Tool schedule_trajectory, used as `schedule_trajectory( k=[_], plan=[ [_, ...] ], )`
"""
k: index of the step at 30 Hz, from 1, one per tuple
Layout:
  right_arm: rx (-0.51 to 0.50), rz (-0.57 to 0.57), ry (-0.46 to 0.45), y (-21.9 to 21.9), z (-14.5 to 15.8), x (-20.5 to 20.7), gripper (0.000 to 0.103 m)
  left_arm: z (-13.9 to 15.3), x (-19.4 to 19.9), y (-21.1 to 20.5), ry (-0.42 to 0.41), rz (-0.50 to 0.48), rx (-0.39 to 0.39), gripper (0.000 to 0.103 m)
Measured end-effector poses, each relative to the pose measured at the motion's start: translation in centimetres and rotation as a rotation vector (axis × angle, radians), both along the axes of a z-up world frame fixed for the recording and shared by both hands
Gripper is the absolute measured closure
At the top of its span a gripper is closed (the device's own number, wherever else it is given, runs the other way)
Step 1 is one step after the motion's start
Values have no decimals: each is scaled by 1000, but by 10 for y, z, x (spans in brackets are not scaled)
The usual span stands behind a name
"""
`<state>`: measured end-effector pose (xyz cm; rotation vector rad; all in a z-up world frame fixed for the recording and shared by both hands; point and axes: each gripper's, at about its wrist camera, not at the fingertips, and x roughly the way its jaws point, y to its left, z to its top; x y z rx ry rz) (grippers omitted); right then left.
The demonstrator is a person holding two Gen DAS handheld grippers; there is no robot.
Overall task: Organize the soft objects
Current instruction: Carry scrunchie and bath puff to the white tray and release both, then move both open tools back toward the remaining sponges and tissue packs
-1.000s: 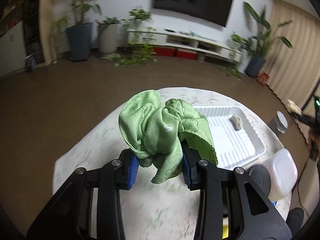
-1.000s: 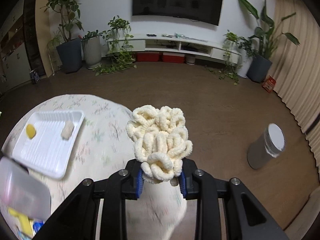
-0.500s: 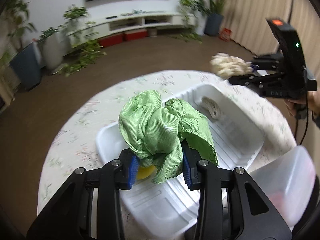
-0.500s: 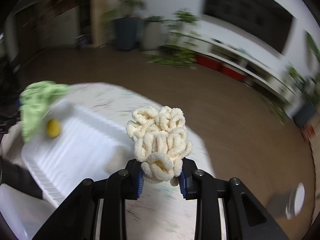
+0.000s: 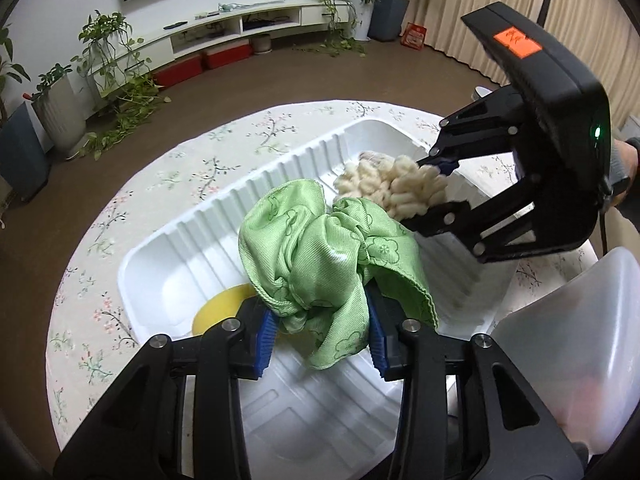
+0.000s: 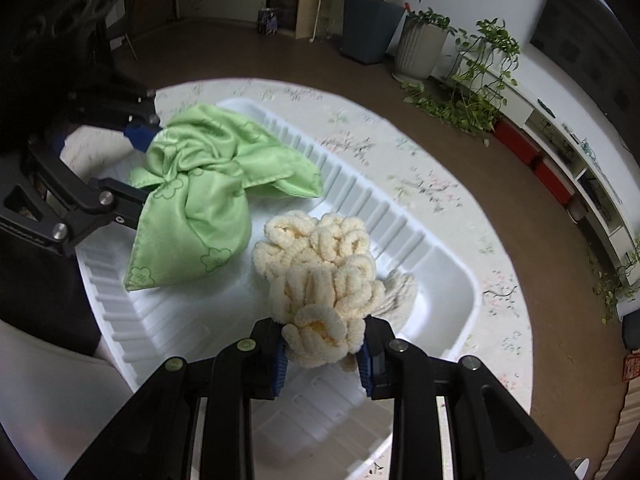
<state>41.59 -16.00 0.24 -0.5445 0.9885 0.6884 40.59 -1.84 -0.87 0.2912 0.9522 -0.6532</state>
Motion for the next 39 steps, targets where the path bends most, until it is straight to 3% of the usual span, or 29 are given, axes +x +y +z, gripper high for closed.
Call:
schedule_trajectory(
  k=[5,12,17,21,23,29,36,39],
  plan=[
    [5,-10,7,-2,-4,-2,67,4,0,0,-15,18,4,60],
    [10,-18,-12,-5,-1,-2,61,11,-1,9,-52,55,9,36],
    [15,-24,-33,-9,2,-4,57,16,-2,19,-60,80,-17,36],
    [8,-21,-47,-11,5,-7,41,23,-3,29,-71,116,-50,36],
    [14,-17,-56,-15,8,-9,37,26,-5,34,-77,130,-57,36],
    [29,-46,-75,-32,17,-11,33,33,-17,53,-85,175,-88,36],
    [110,-197,-112,-78,48,-15,30,45,-43,101,-108,327,-175,32],
    [159,-274,-124,-104,62,-23,24,52,-61,125,-120,391,-229,19]
  ],
)
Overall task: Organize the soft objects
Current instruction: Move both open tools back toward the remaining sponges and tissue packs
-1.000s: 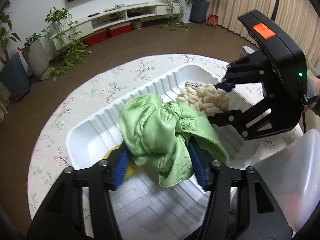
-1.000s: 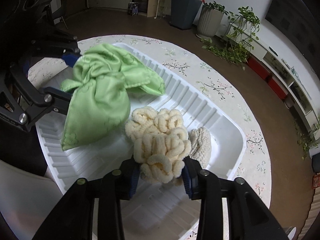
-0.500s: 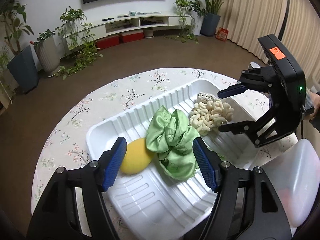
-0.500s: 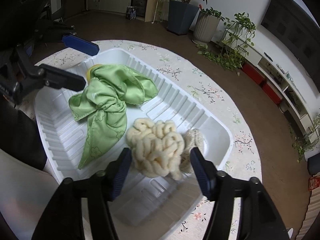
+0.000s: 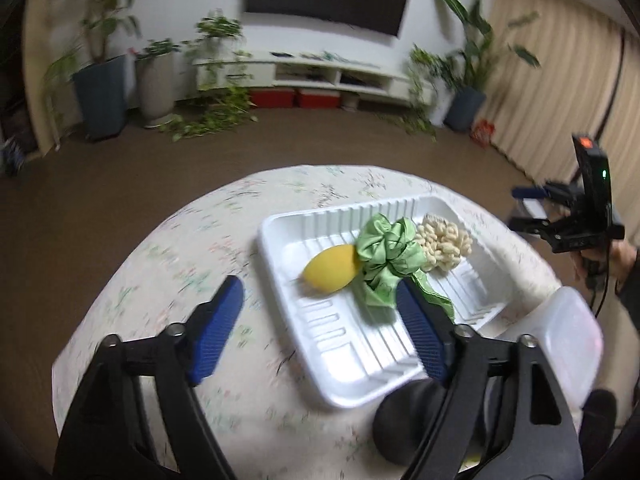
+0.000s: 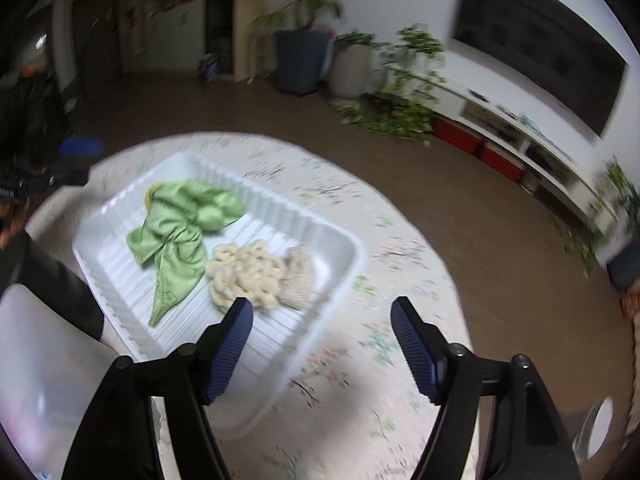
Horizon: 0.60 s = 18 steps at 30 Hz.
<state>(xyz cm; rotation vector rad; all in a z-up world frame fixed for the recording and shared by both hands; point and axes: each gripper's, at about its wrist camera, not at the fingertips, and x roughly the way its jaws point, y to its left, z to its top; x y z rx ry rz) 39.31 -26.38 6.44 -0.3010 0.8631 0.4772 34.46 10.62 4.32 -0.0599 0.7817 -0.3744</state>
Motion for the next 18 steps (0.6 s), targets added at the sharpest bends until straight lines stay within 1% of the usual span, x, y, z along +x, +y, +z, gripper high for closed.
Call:
schedule_trajectory(
  k=[1,3,6,8,11,14,18],
  plan=[
    [15,-30,-4,-10,5,-4,22,2,-7,8,-4,29,-13,10],
    [47,-75,-5,-25,11,-13,14,3,-19,21,-3,72,-38,0],
    [86,-142,-13,-47,21,-29,4,6,-43,34,-19,131,-43,0],
    [103,-168,-24,-59,27,-44,0,8,-62,40,-30,169,-34,0],
    [113,-201,-29,-73,32,-68,0,9,-88,43,-34,211,-25,0],
    [152,-229,-31,-84,36,-96,0,11,-118,41,-54,225,-13,0],
    [207,-278,-31,-99,38,-140,0,5,-161,33,-53,235,-11,0]
  ],
)
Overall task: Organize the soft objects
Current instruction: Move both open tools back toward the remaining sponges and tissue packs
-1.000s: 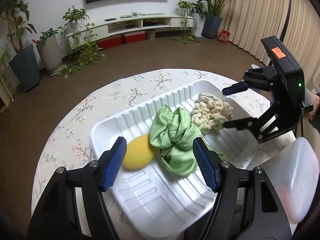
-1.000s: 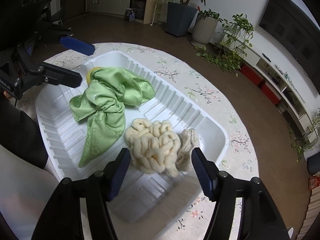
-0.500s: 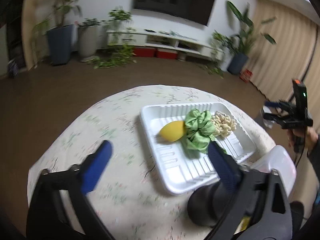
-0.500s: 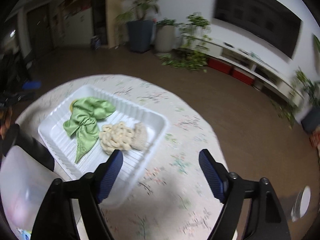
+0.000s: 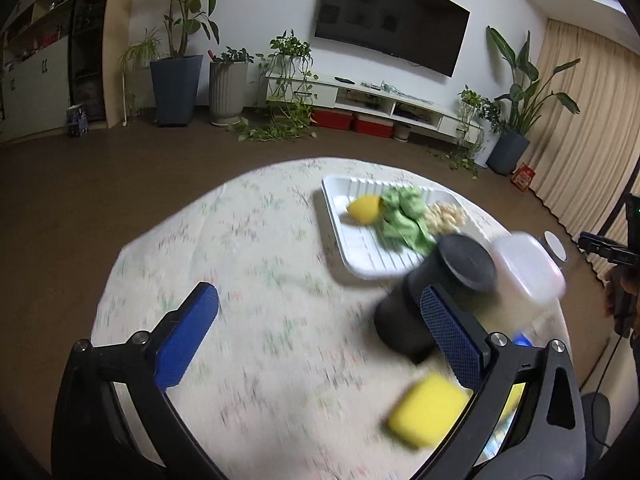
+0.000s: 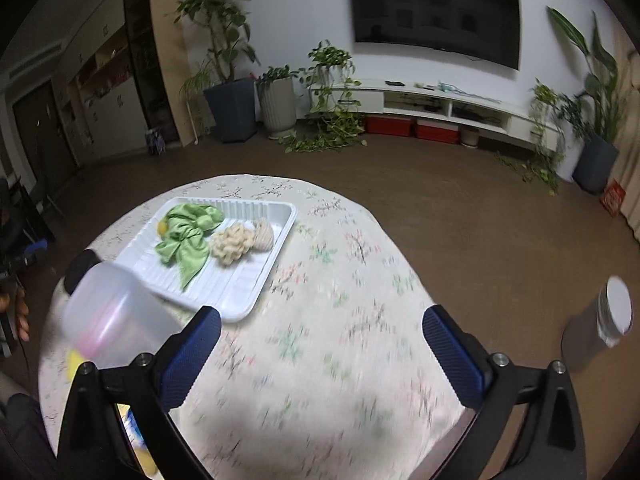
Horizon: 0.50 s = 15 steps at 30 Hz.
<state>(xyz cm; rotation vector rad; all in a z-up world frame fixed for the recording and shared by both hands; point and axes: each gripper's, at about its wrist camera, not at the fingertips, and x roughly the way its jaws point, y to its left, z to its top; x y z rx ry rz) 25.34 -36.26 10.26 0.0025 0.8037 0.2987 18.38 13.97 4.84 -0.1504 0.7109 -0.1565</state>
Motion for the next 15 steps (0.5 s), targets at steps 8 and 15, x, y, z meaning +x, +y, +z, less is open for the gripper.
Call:
schedule_trajectory(
  k=[8,15],
  plan=[
    [84,-66,55,1,-23,-92,0,-18,-84,-19,23,28,-41,0],
    [105,-29,104,39,-50,-168,0,-31,-147,-51,29,-12,-50,0]
  ],
)
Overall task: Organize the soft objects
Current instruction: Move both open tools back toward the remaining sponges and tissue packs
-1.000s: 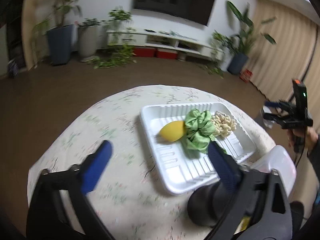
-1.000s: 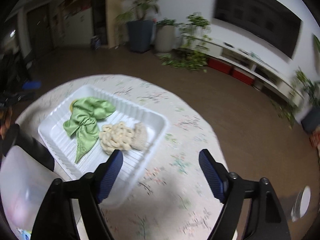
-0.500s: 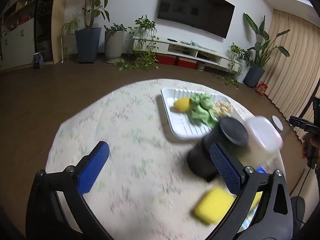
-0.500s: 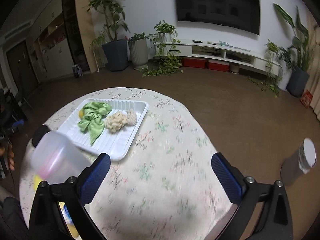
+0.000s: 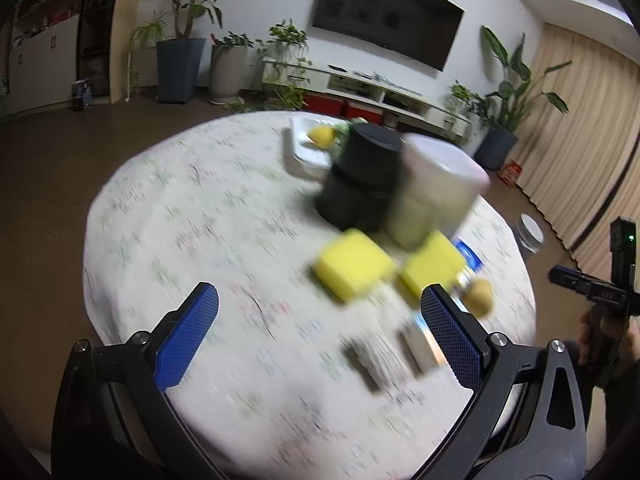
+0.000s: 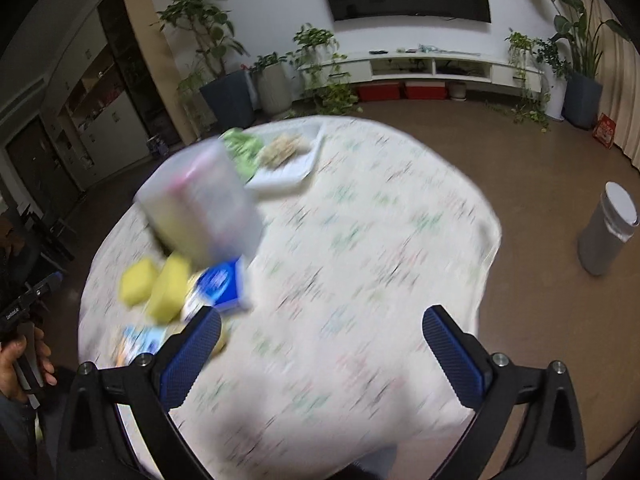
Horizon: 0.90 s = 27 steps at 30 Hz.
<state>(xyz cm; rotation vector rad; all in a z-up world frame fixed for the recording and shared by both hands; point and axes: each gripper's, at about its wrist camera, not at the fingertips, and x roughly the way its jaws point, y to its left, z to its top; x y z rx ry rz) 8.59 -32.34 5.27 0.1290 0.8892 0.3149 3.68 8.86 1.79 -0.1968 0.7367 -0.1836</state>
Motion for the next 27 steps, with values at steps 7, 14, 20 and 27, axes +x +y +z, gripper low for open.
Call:
schedule_trajectory(
  k=[7,14,20,27],
  plan=[
    [-18,78,-41,57,-13,-58,0,-27,-34,-48,44,-82,29,0],
    [-74,146,-71,105,-20,-70,1,-39,-31,-79,46,-110,75,0],
    [-86,84,-66,103,-20,-46,7,-42,-17,-74,47,-76,72,0],
    [-102,69,-6,104,-39,-15,11,-53,0,-69,88,-44,100,0]
  ],
)
